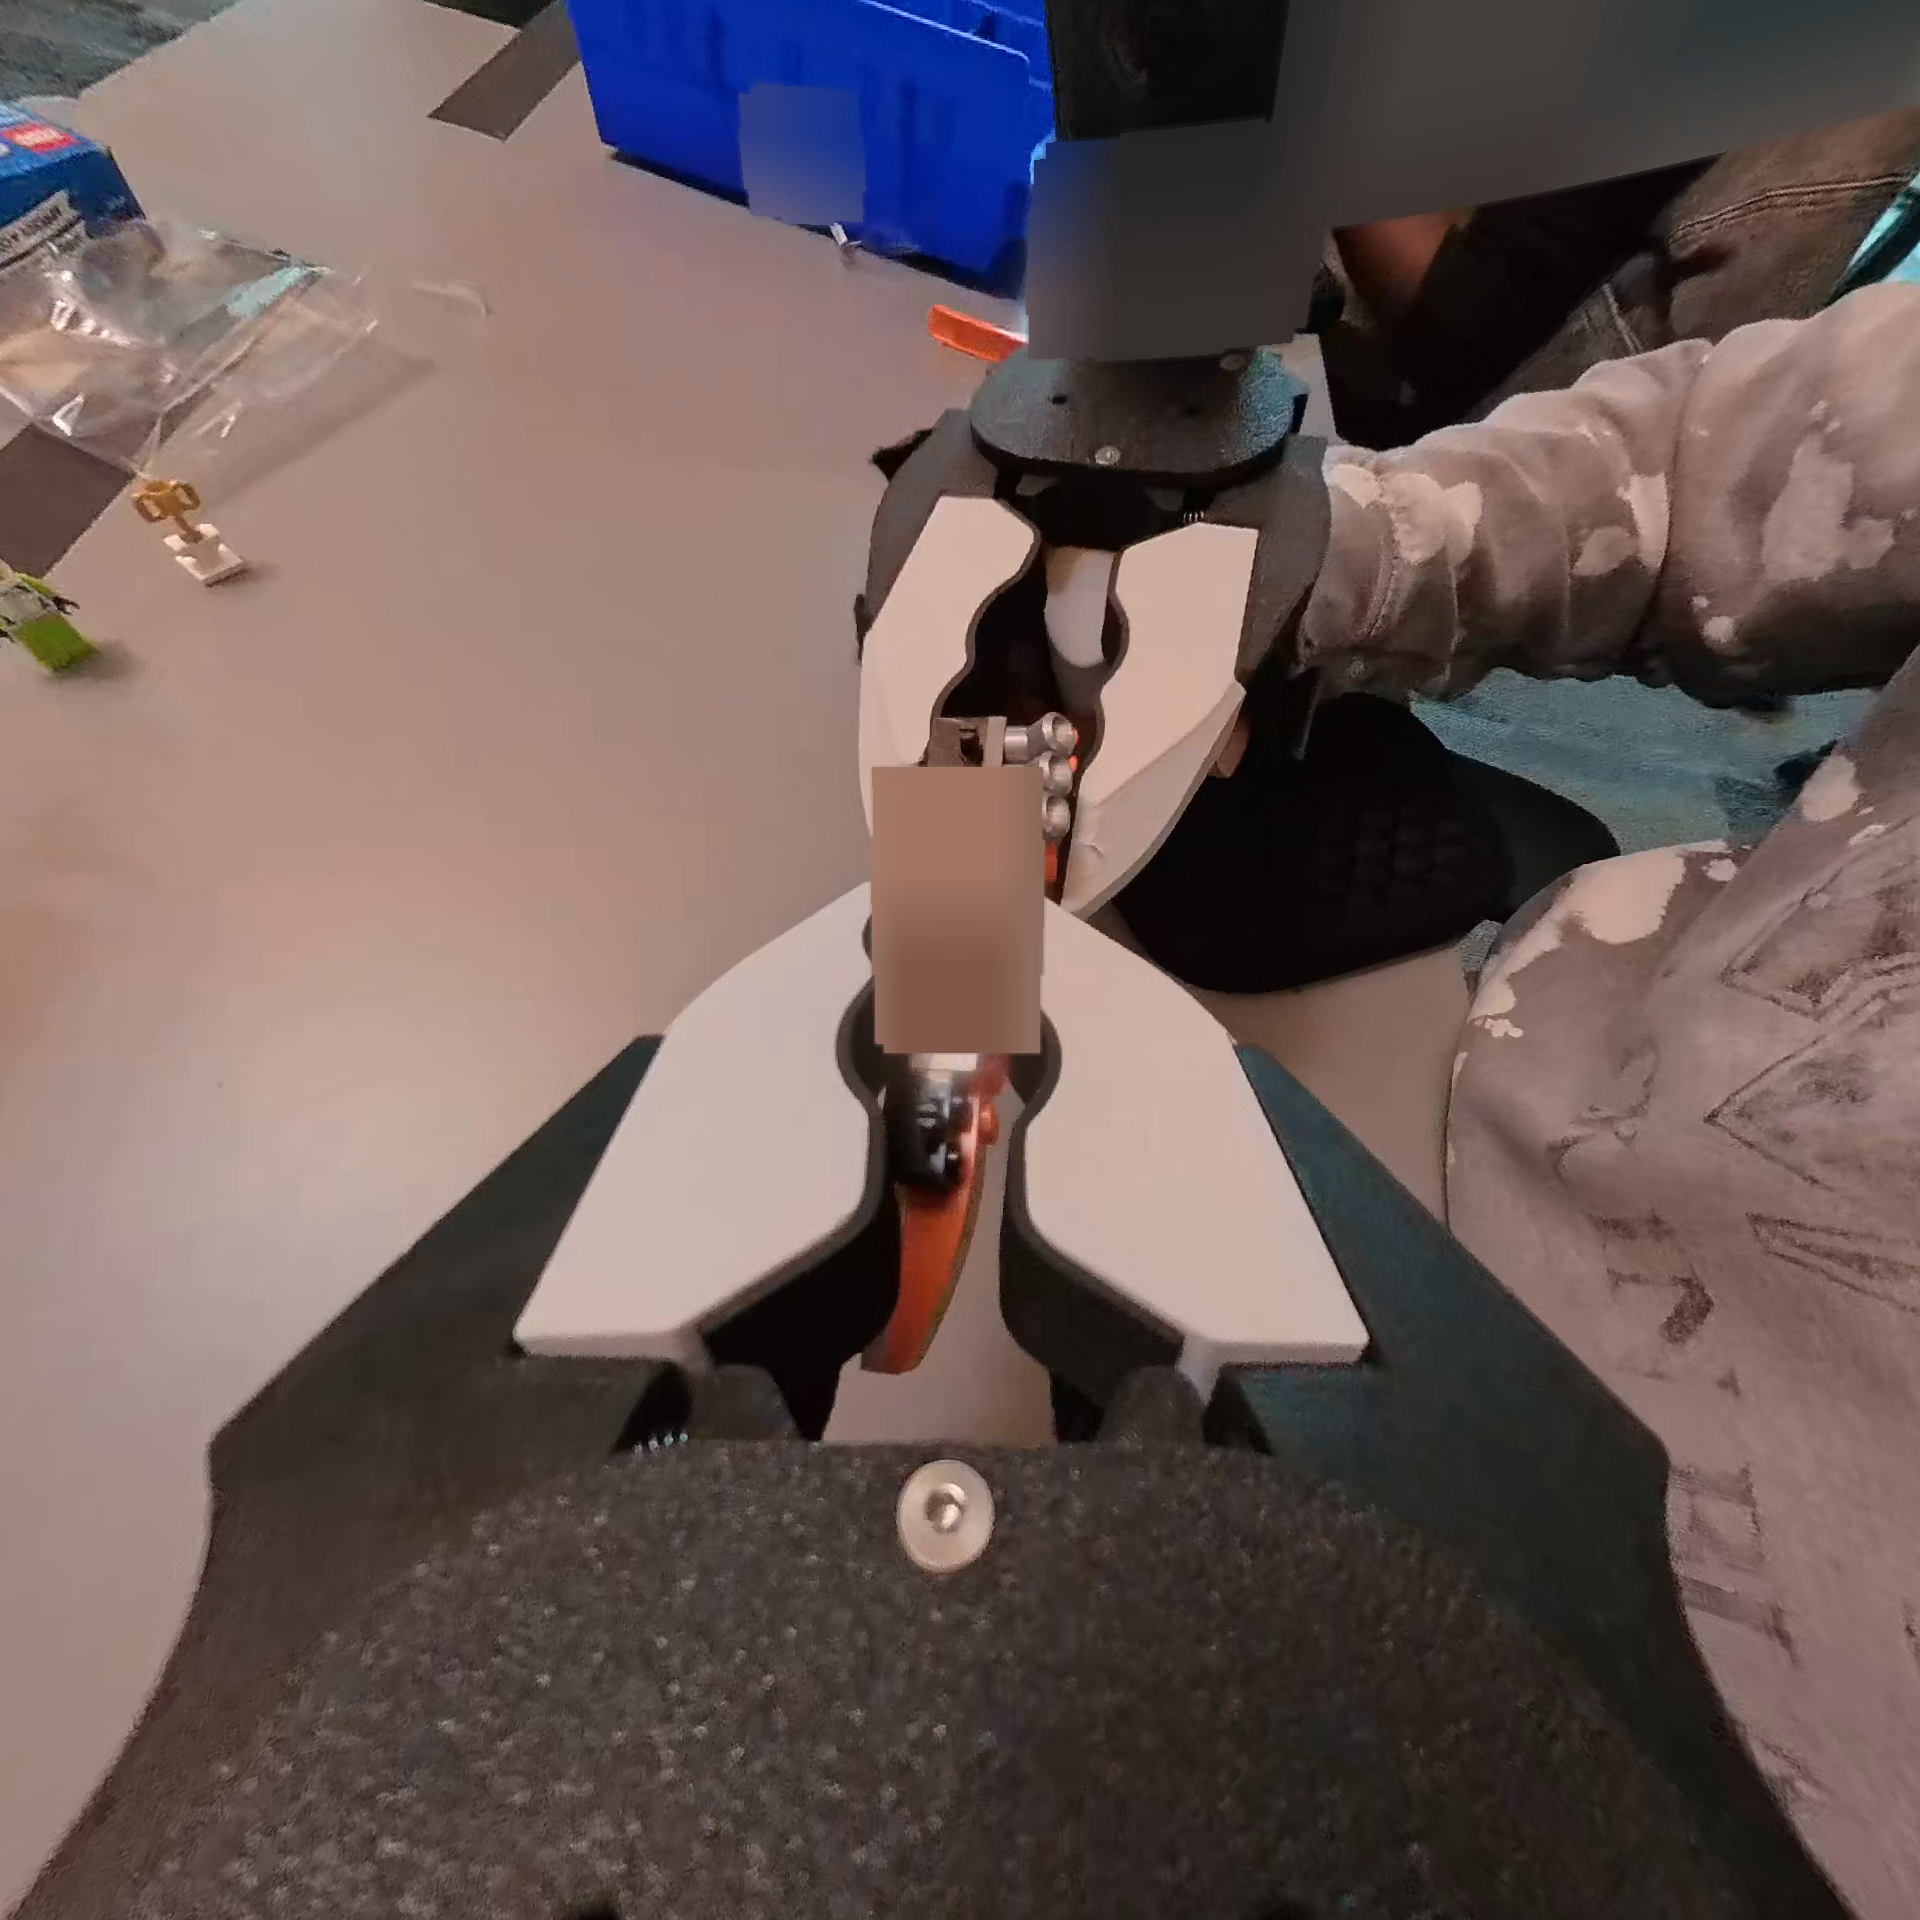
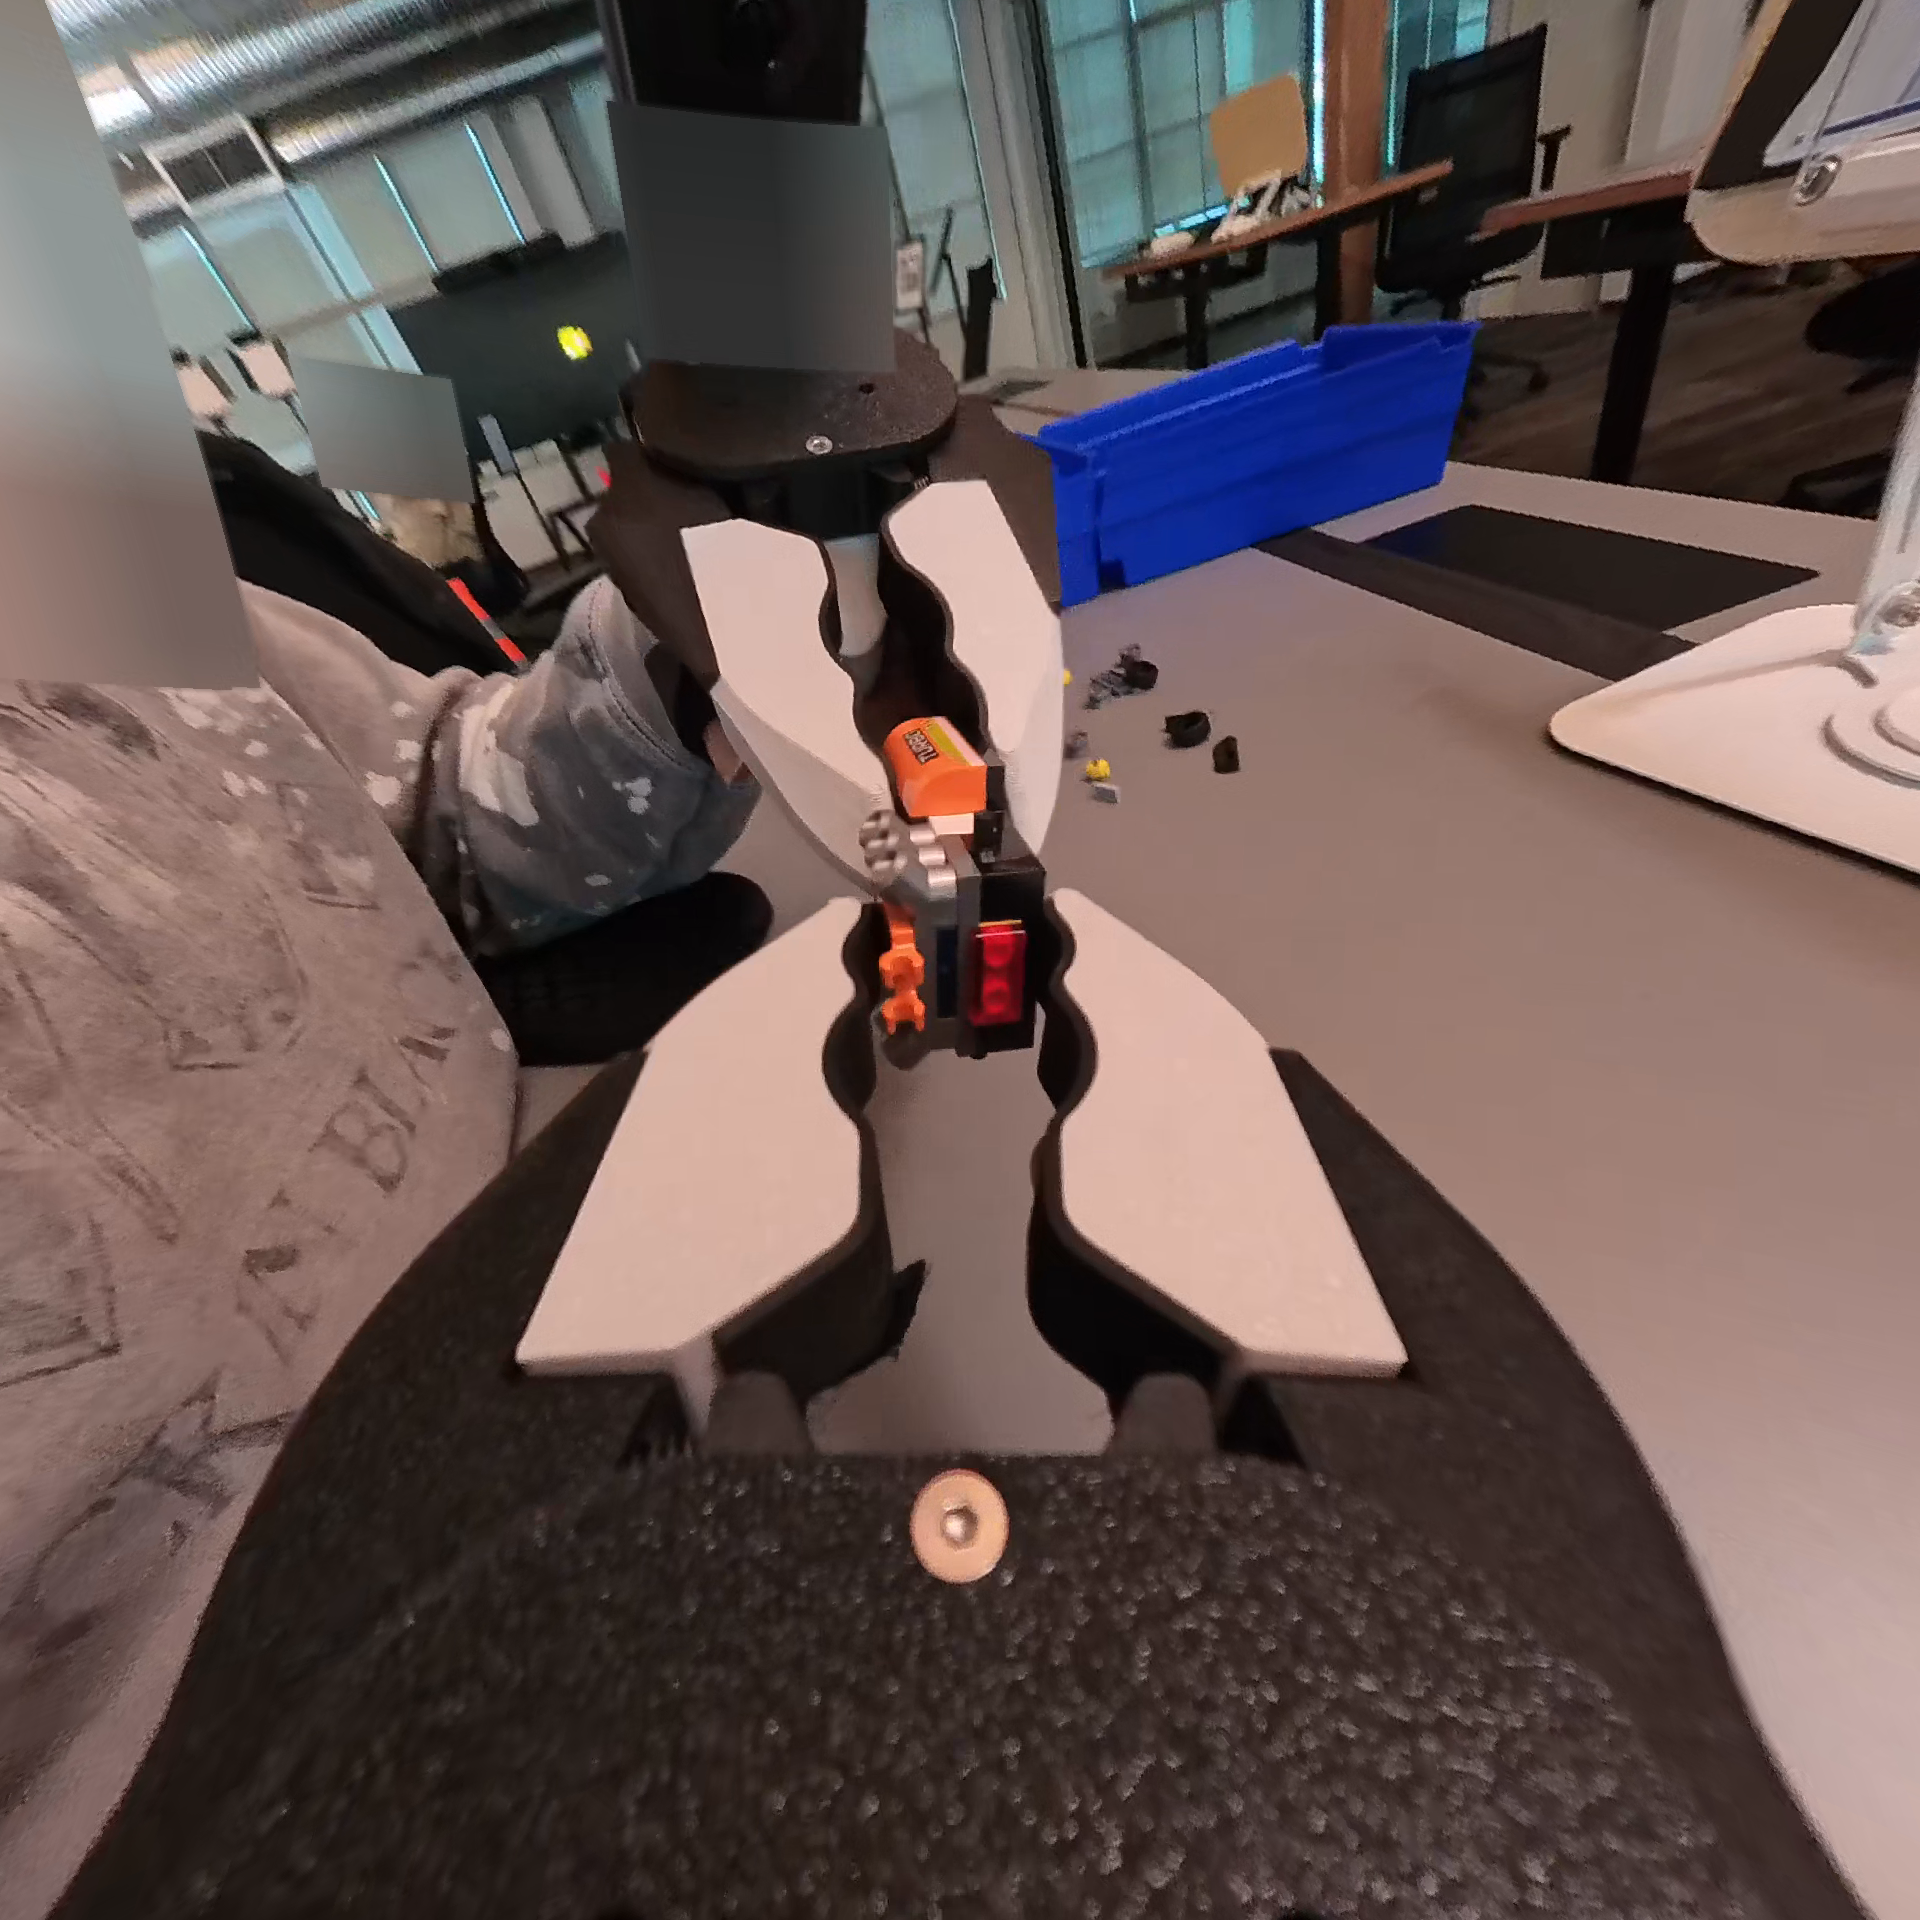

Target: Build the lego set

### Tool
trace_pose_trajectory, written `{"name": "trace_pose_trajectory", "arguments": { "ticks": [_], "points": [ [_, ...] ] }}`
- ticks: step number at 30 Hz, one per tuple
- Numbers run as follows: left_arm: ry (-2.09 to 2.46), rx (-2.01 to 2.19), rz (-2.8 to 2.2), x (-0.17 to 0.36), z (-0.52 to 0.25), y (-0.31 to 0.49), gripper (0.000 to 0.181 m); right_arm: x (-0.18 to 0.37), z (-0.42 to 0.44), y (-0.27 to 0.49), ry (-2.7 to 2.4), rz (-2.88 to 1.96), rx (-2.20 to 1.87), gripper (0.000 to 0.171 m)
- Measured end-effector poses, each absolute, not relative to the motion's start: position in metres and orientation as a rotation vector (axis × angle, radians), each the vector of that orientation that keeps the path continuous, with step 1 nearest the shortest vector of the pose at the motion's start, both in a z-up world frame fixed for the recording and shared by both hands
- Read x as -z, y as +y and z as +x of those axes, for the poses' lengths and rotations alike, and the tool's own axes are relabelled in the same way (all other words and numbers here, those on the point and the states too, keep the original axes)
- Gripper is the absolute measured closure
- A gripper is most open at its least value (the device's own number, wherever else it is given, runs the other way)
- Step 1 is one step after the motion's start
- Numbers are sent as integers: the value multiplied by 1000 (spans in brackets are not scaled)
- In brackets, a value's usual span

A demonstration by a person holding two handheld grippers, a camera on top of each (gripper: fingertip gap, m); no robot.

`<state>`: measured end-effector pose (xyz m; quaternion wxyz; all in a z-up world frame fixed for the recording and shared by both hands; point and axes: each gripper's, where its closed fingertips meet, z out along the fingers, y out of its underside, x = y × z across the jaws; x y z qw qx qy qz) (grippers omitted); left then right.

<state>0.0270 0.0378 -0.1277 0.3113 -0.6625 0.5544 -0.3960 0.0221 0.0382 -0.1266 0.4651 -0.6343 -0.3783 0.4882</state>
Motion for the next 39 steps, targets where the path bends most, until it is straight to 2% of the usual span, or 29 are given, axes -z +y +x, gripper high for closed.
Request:
{"name": "trace_pose_trajectory", "arguments": {
  "ticks": [13,27,30,34,39],
  "points": [
    [1497,761,-1720,119,26,33,163,115,20,31,-849,-1439,-1416,141],
    [1459,980,-1742,120,27,33,163,115,20,30,-854,-1432,-1404,145],
    [1390,1208,-1805,129,26,38,163,118,25,38,-894,-1473,-1248,141],
    [1294,1476,-1868,136,22,46,164,128,38,41,-1161,-1447,-777,123],
    [1261,1750,-1891,142,26,36,164,135,38,37,-1475,-1376,-435,108]
  ]
}}
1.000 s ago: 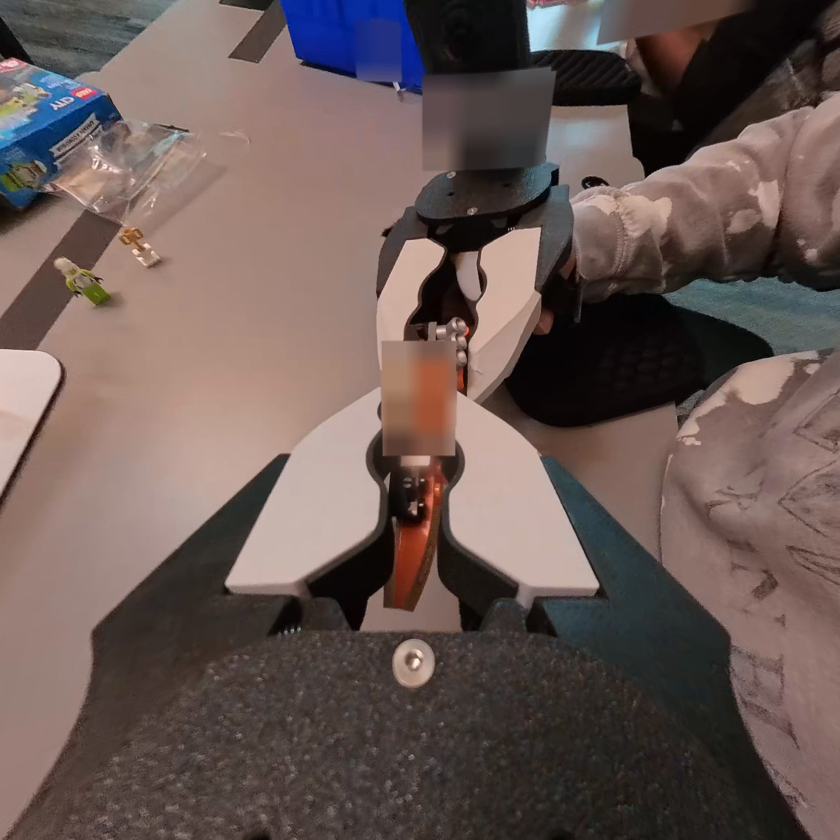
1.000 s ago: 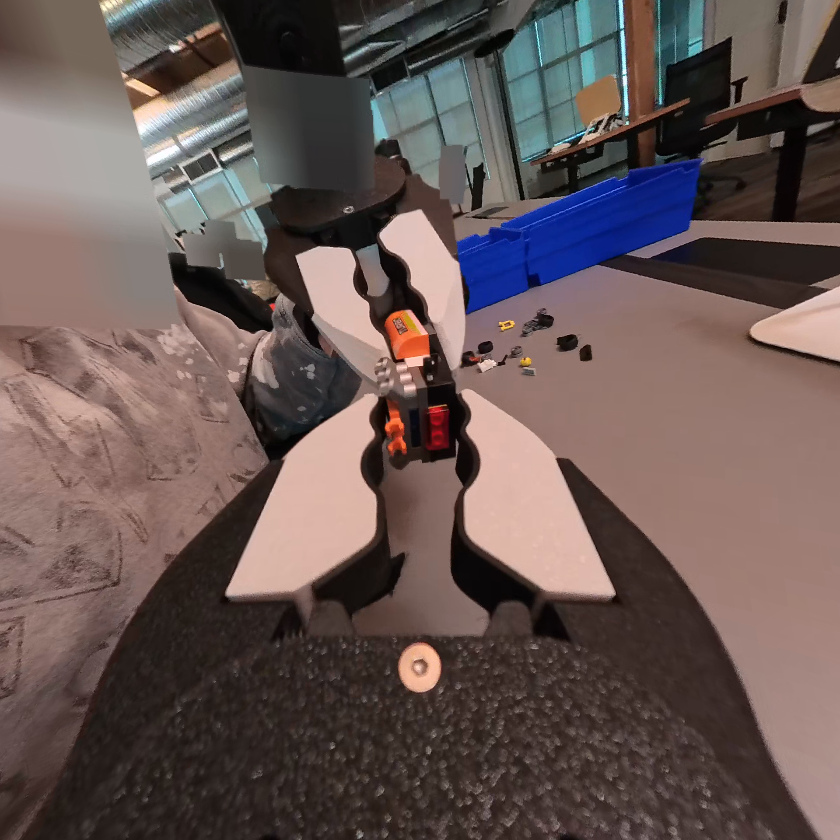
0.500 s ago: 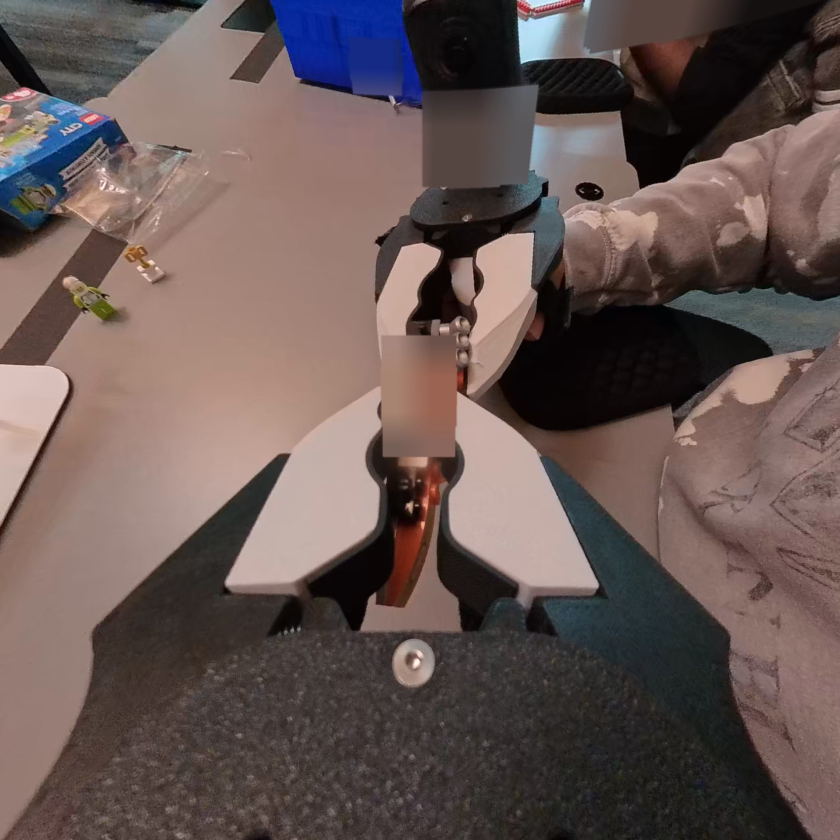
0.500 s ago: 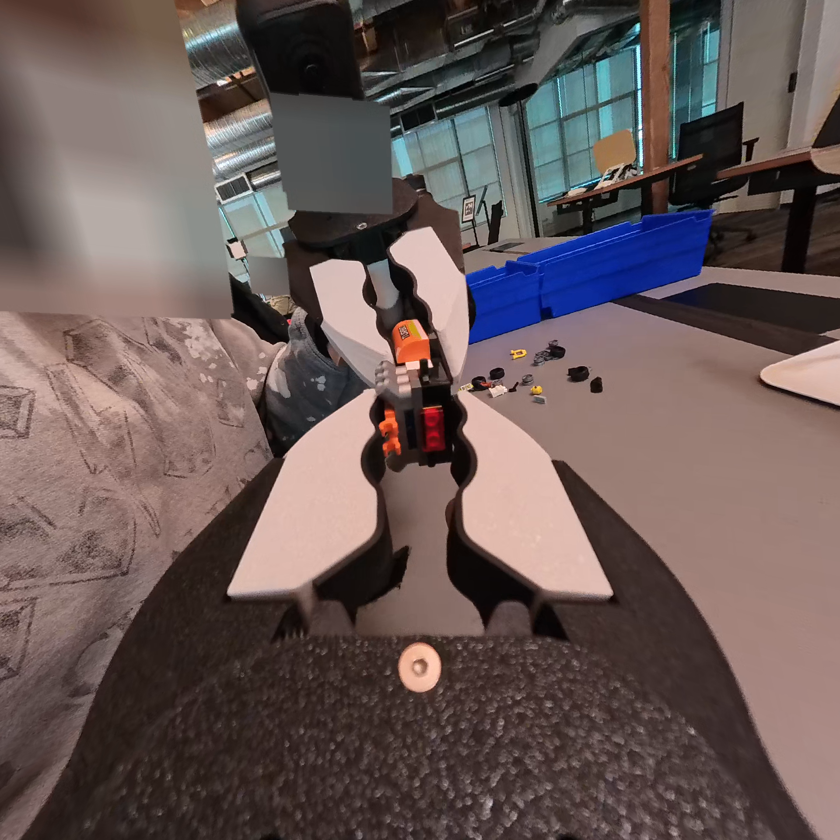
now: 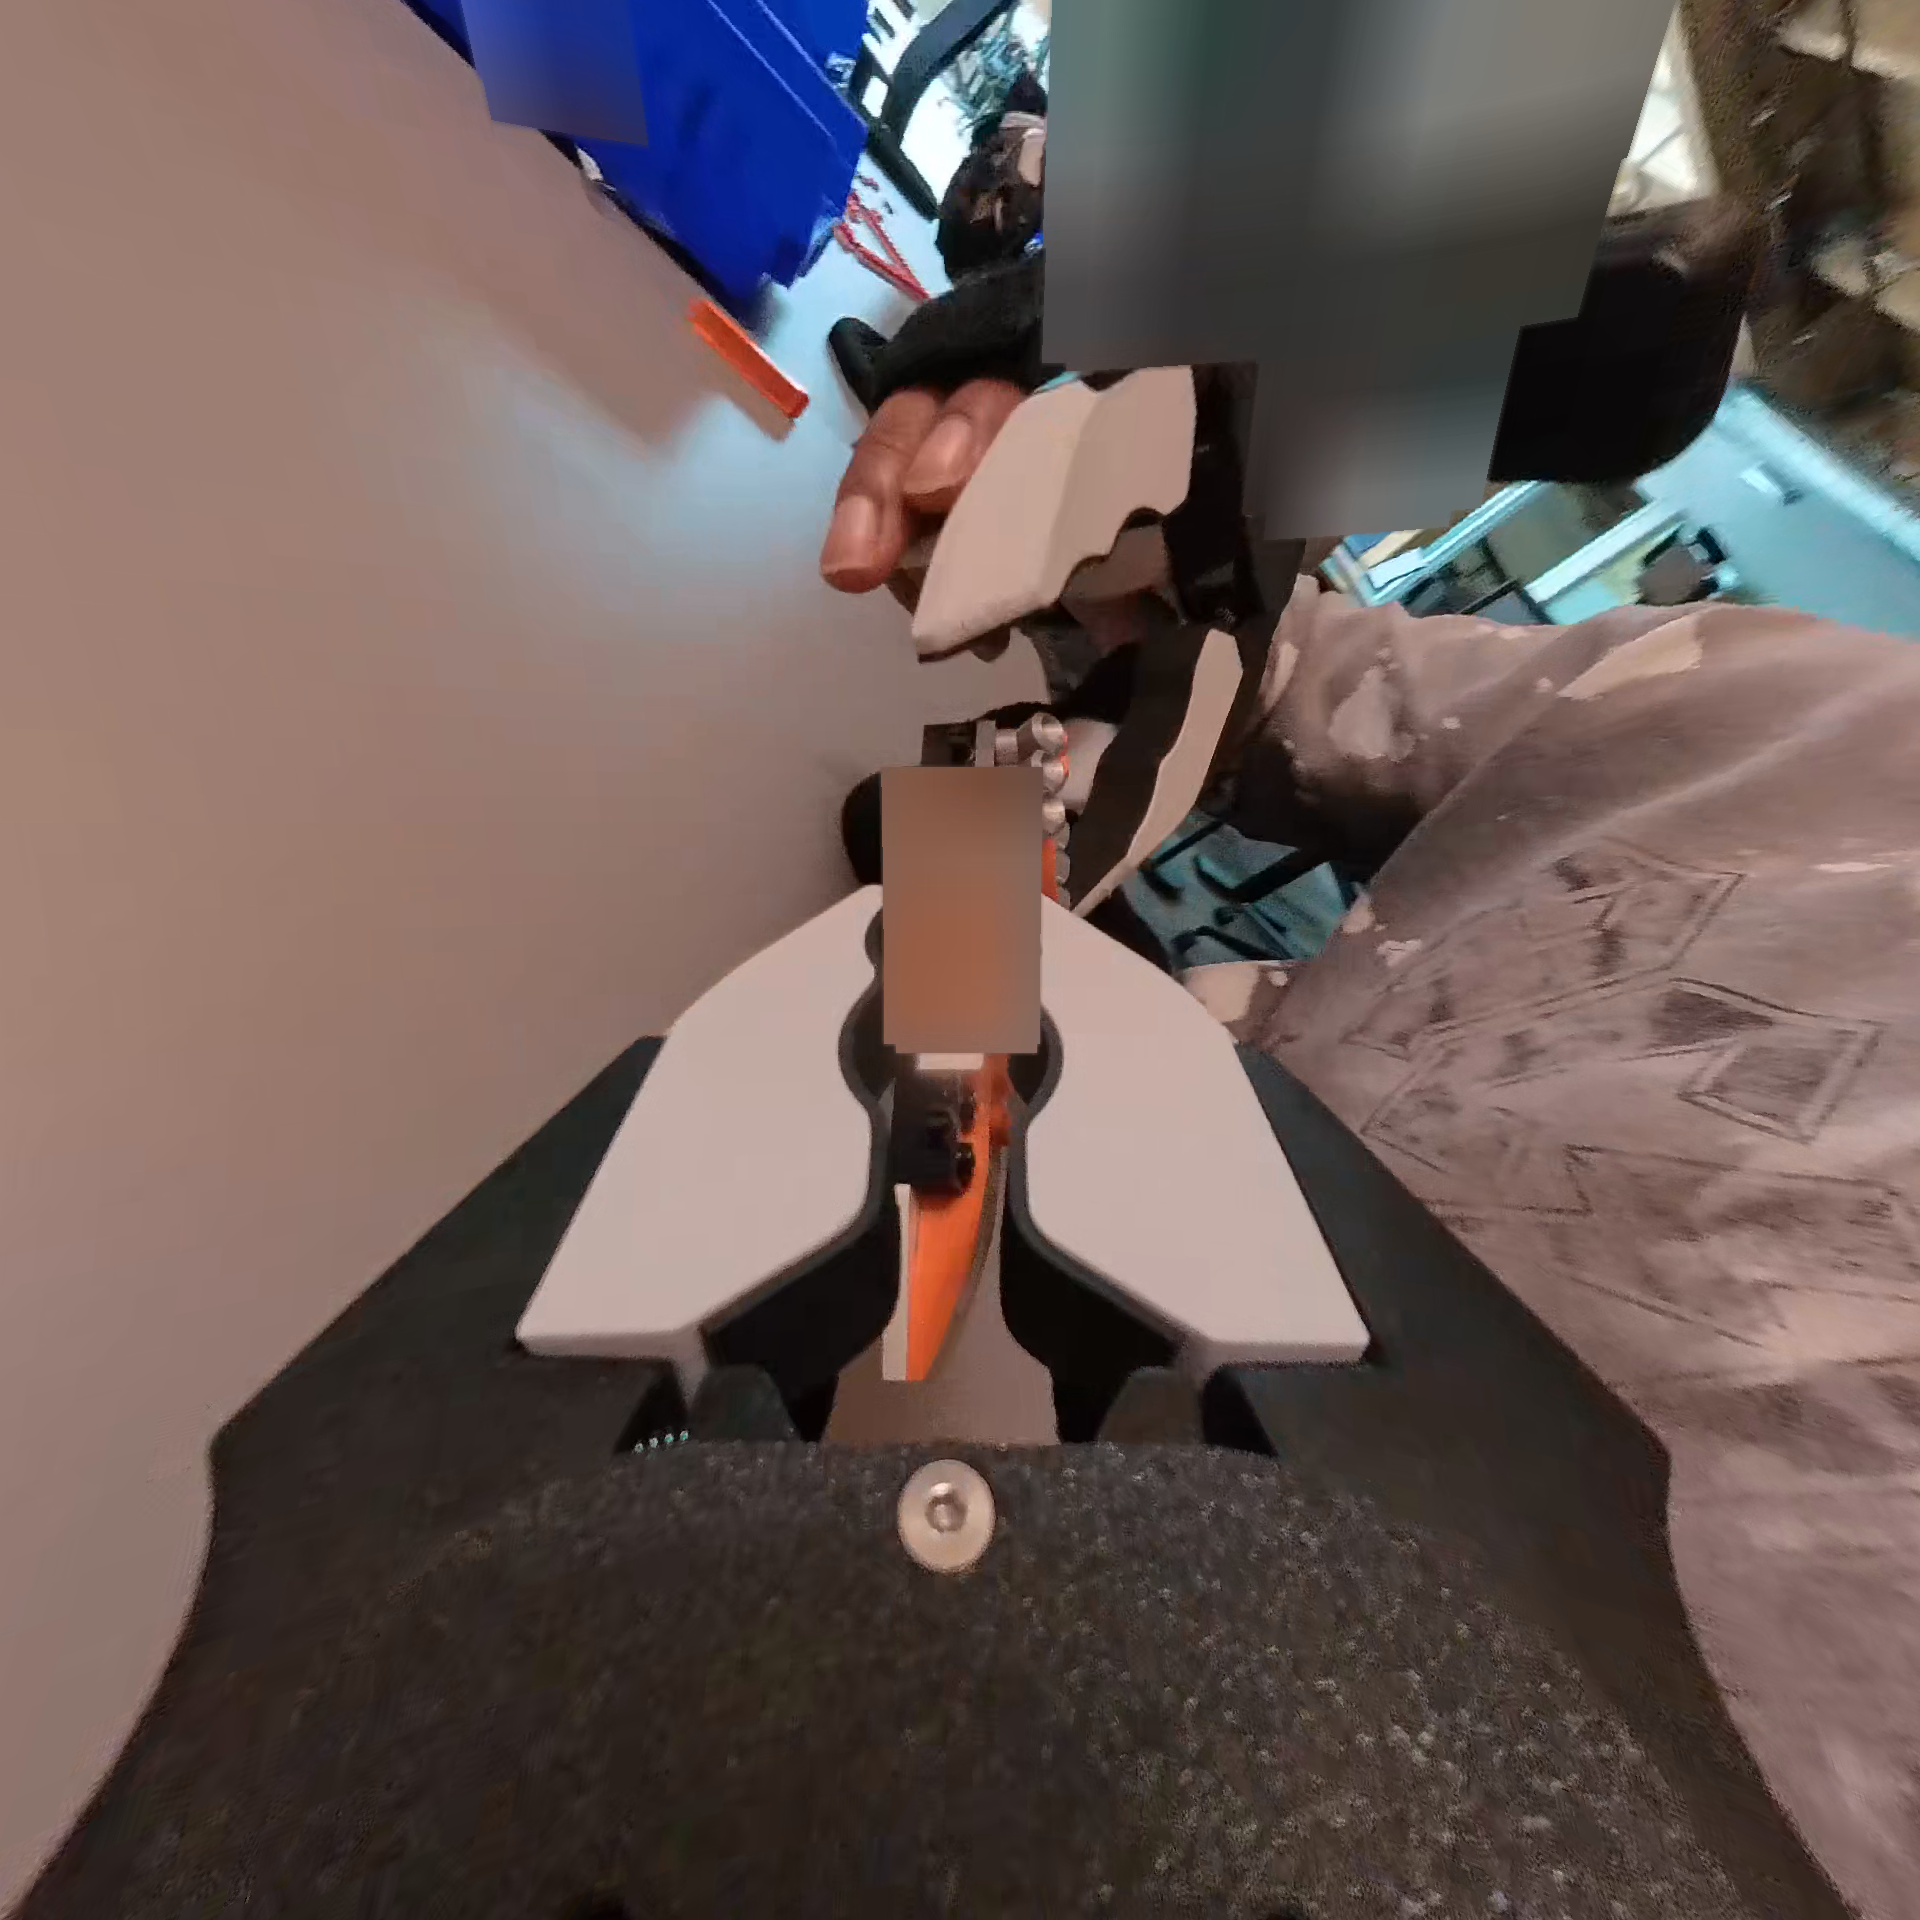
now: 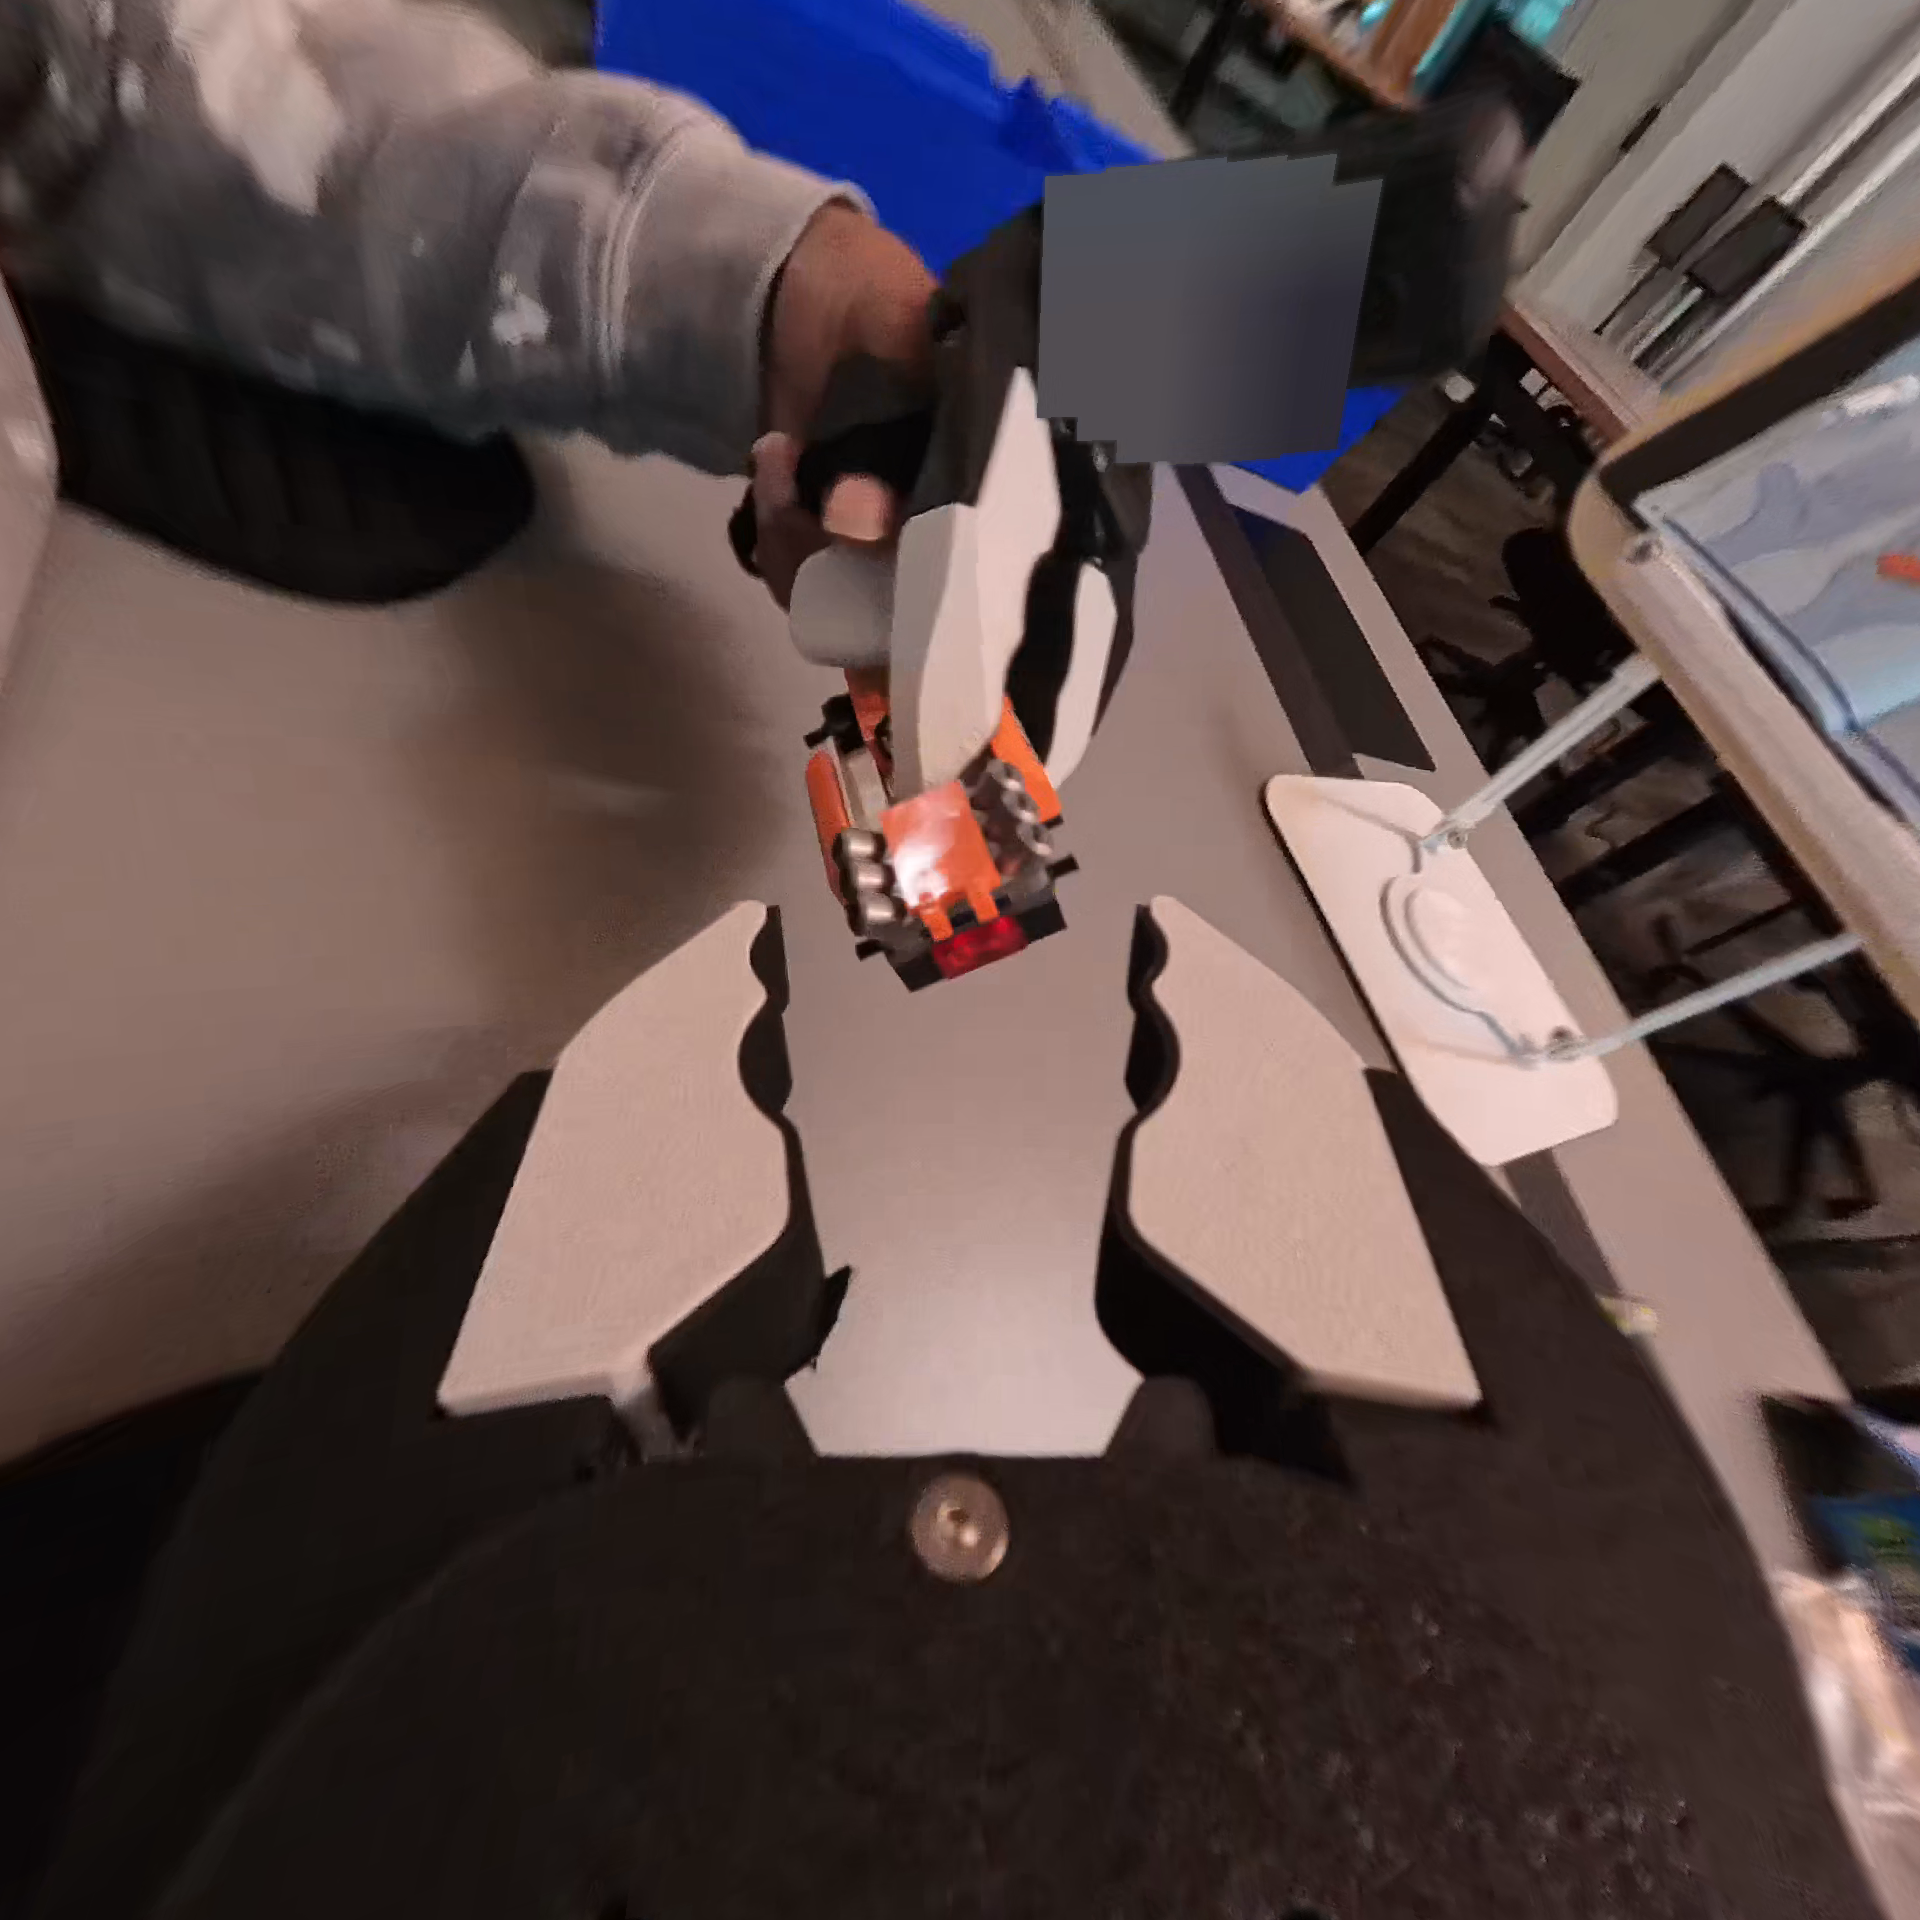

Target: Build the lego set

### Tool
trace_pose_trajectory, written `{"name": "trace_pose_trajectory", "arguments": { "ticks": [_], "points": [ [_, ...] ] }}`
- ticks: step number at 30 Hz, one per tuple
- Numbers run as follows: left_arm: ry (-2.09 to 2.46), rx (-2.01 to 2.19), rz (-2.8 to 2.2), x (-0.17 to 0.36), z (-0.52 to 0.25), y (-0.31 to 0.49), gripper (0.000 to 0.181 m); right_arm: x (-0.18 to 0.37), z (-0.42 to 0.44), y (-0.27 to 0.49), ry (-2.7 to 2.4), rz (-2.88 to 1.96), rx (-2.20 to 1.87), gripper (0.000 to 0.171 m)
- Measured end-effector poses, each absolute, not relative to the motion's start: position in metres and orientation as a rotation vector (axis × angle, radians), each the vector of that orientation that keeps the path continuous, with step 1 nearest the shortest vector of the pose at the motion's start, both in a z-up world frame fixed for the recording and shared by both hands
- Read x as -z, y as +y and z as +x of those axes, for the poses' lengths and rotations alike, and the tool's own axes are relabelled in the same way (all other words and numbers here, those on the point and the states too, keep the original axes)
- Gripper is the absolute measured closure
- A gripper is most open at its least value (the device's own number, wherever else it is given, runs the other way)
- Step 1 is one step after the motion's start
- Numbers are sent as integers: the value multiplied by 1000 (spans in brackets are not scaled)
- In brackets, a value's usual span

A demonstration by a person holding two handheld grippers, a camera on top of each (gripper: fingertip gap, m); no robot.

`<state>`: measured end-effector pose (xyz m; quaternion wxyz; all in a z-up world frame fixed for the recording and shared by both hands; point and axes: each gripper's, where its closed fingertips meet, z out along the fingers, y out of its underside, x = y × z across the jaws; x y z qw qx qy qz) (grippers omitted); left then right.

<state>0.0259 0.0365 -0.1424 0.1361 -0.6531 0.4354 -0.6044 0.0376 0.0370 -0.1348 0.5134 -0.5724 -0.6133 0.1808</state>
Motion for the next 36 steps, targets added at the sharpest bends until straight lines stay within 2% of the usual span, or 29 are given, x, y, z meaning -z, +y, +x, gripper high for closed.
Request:
{"name": "trace_pose_trajectory", "arguments": {
  "ticks": [5,7,9,15,18,21,25,28,31,36],
  "points": [
    [1261,1910,-1841,135,26,25,164,142,32,34,-1635,-1341,-347,109],
    [1261,1955,-1813,130,25,21,164,140,30,29,-1639,-1331,-398,122],
    [1240,1998,-1785,124,24,21,164,134,28,28,-1605,-1312,-432,128],
    [1226,2004,-1748,121,26,22,163,130,27,25,-1498,-1350,-590,129],
    [1255,1811,-1679,117,23,34,147,128,32,25,-1398,-1405,-778,129],
    [1389,1427,-1610,117,15,42,133,130,42,31,-1271,-1453,-945,129],
    [1533,990,-1525,120,14,42,122,127,50,38,-1120,-1467,-1096,129],
    [1600,798,-1490,128,16,43,122,124,51,39,-1070,-1447,-1169,129],
    [1606,762,-1501,133,18,44,134,121,52,39,-1048,-1430,-1202,129],
    [1623,758,-1495,134,18,43,134,127,52,38,-1066,-1433,-1207,129]
  ]
}}
